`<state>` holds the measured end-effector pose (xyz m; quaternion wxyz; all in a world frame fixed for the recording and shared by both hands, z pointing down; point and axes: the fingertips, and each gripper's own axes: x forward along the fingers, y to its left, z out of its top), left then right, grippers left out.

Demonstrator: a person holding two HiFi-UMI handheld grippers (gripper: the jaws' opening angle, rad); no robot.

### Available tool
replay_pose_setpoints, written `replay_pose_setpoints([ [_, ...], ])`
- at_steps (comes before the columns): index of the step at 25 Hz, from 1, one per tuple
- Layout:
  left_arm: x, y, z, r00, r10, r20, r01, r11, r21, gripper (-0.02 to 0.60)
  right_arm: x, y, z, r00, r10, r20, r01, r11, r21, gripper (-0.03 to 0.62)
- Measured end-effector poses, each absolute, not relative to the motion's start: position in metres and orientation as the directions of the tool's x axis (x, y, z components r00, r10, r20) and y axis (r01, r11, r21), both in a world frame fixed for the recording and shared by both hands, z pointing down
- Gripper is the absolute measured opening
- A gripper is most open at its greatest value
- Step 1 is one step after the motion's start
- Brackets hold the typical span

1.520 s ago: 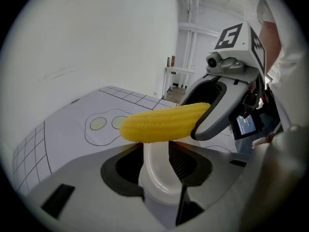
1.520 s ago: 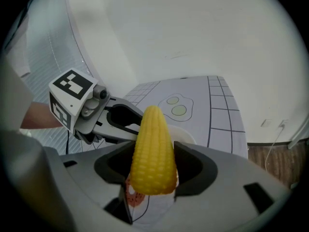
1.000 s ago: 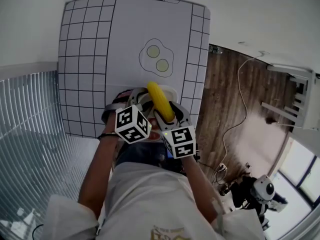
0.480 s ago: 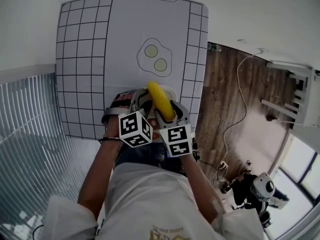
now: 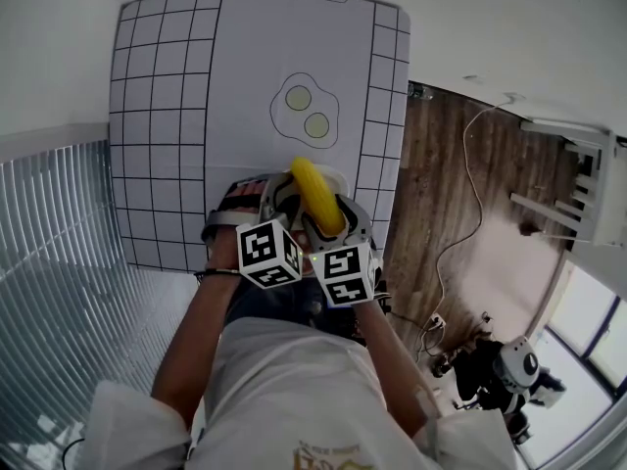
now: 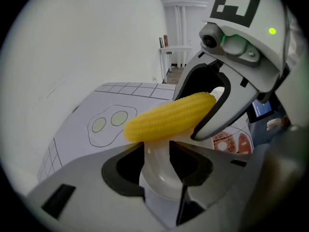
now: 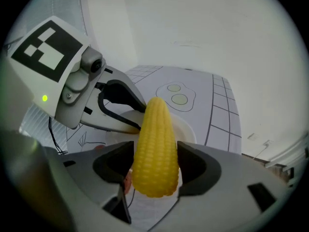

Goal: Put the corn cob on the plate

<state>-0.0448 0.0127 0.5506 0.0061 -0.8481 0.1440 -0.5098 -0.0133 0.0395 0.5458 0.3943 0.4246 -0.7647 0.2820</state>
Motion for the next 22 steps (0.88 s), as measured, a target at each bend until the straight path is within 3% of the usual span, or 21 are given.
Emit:
replay_pose_setpoints([
  [22, -0.051, 0.017, 0.552, 0.465, -0.247, 0.85, -0.232, -0.961, -0.152, 0.17, -0.01, 0.037, 0.536, -0.308, -0.453, 0.837, -0.891, 0.446, -0.086, 0.291],
])
